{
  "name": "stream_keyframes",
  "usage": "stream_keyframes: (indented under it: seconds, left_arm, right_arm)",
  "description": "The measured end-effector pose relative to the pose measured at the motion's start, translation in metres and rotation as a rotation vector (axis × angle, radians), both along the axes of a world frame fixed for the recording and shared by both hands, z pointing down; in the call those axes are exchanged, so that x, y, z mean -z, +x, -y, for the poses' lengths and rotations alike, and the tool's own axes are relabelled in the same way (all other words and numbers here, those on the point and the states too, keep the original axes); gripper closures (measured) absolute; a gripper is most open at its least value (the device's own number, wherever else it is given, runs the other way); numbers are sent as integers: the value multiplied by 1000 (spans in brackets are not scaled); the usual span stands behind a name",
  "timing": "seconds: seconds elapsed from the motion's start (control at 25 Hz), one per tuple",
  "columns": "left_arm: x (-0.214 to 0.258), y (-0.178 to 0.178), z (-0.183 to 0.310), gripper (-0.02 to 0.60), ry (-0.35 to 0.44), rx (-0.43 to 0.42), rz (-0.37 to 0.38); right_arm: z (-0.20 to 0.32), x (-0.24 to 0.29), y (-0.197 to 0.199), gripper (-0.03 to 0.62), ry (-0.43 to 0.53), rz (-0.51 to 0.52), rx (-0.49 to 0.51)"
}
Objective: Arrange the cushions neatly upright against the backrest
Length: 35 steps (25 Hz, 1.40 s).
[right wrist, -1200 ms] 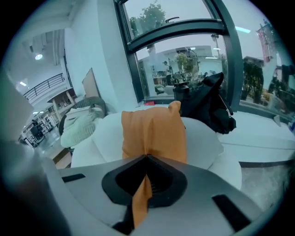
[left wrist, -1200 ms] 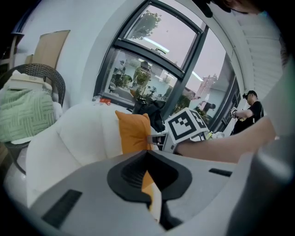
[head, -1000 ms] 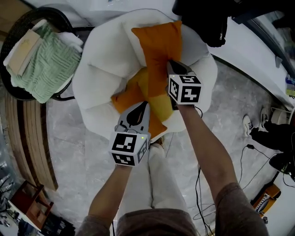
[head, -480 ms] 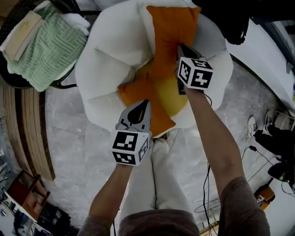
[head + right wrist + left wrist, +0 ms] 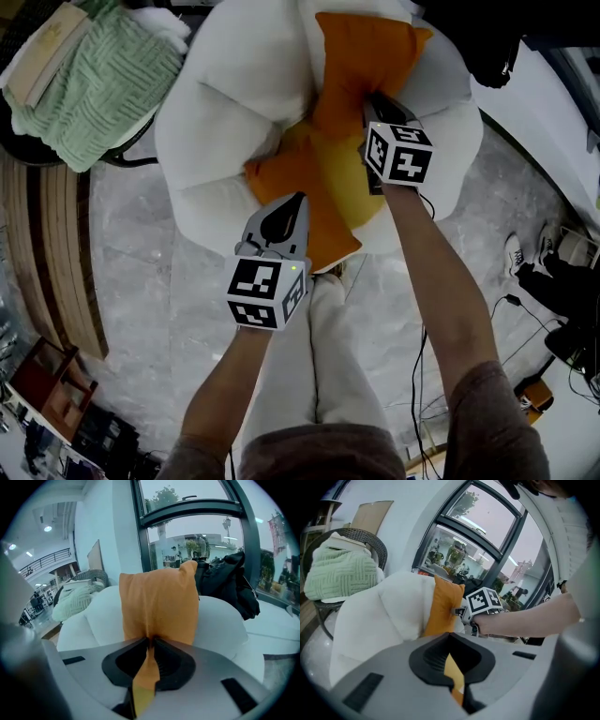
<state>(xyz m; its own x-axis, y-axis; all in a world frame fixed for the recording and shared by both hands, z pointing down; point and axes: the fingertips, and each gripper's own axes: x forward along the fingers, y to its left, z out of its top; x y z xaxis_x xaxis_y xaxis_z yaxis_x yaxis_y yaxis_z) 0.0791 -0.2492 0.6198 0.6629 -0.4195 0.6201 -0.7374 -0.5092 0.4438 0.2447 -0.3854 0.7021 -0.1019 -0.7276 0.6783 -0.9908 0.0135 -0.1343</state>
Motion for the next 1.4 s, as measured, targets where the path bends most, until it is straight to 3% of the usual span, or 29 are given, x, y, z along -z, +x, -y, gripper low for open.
stream_keyframes:
  seconds: [0.32, 0.52, 1.08, 1.4]
  left_arm:
    - [8, 3, -6, 577, 3, 5, -14]
    - [12, -2, -14, 577, 5, 19, 3]
    - [25, -49, -43, 577, 16, 122, 16]
    - [0, -91, -67, 578, -15, 195, 30]
  right_arm:
    - [-33, -10, -6, 536, -65, -45, 47]
    - [-66, -19, -21, 531, -116, -18, 86]
    - [-143, -51, -145, 430, -289, 54, 390]
    - [-188, -103, -179, 424, -435, 45, 462]
